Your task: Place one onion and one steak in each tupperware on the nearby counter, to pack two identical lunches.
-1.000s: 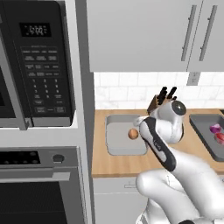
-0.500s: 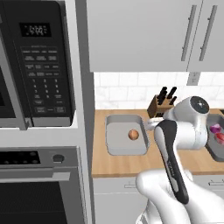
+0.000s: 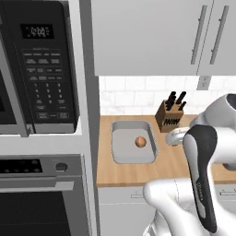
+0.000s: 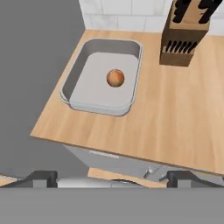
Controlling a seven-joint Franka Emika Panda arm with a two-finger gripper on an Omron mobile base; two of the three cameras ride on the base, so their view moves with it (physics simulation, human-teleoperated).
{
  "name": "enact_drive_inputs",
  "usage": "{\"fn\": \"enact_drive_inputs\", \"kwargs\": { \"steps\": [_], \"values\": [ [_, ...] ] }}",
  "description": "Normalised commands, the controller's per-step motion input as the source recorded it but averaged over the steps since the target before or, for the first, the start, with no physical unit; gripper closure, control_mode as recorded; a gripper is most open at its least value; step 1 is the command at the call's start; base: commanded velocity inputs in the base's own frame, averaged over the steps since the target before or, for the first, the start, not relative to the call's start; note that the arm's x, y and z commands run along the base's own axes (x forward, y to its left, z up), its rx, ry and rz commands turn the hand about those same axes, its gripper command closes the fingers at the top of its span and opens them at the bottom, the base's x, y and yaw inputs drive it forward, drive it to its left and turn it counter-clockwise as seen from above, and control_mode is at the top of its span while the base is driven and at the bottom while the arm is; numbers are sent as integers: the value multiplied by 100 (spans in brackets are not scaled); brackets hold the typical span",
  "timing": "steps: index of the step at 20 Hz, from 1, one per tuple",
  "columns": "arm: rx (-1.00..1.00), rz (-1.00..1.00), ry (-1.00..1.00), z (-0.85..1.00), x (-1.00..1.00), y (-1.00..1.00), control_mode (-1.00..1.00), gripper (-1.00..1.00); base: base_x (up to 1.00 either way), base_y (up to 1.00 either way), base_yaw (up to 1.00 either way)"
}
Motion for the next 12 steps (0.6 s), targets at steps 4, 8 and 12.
{"fn": "enact_drive_inputs", "kwargs": {
  "steps": [4,8,12],
  "values": [
    [-6,0,-6,-31,-49,9,100,-100,-50,3,0],
    [0,0,0,0,0,0,100,-100,-100,0,3],
    [0,0,0,0,0,0,100,-100,-100,25,19]
  ]
}}
